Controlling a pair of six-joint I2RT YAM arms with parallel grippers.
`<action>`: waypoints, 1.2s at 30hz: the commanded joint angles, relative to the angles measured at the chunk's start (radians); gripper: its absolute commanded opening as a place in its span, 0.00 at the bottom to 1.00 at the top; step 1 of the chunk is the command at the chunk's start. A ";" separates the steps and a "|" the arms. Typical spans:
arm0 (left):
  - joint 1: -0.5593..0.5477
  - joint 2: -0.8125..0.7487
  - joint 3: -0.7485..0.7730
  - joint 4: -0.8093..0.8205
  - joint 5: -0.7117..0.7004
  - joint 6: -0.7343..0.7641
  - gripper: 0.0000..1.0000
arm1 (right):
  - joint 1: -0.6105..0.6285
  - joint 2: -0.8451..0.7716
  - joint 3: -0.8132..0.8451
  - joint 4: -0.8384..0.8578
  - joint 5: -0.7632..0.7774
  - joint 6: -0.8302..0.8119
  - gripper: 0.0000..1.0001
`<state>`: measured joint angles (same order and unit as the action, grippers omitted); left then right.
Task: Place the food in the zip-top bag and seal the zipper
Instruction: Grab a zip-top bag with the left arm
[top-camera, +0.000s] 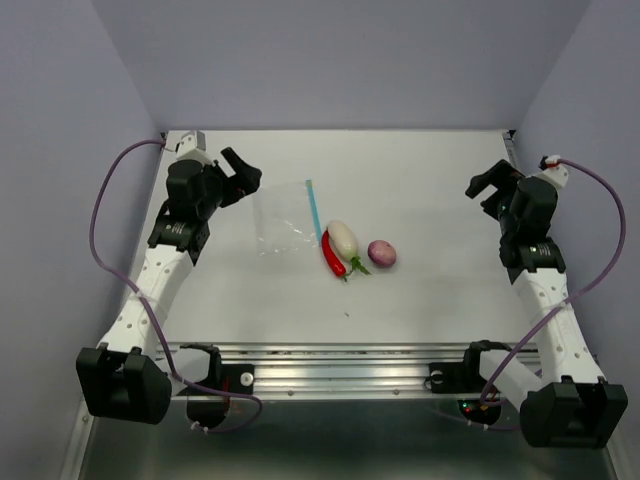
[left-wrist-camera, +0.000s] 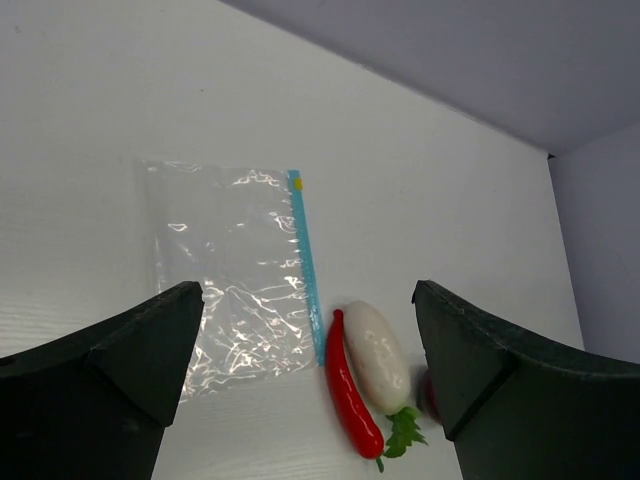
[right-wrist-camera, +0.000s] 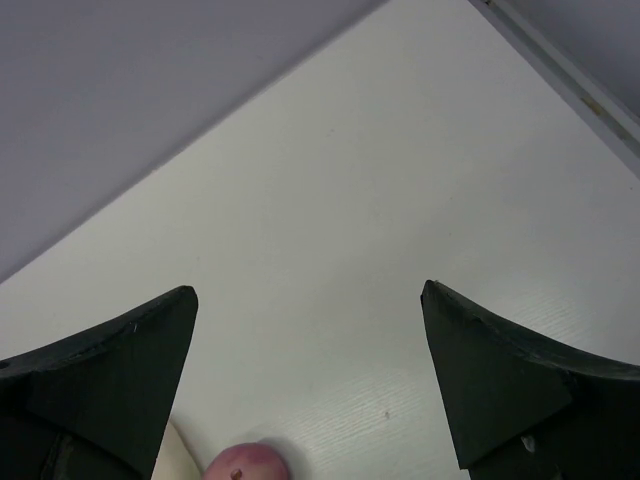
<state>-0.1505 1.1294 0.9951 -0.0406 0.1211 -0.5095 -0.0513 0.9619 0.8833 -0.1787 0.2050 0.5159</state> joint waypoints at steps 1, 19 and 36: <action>-0.003 -0.013 -0.001 0.074 0.074 0.011 0.99 | 0.001 0.011 0.025 0.018 -0.160 -0.096 1.00; -0.208 0.479 0.376 -0.220 -0.102 0.035 0.99 | 0.001 0.101 0.045 -0.011 -0.148 -0.057 1.00; -0.360 1.104 1.025 -0.680 -0.419 -0.007 0.91 | 0.001 0.144 -0.004 -0.013 -0.081 -0.062 1.00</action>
<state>-0.5022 2.2257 1.9224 -0.6209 -0.2287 -0.5022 -0.0513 1.1057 0.8833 -0.2039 0.1036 0.4667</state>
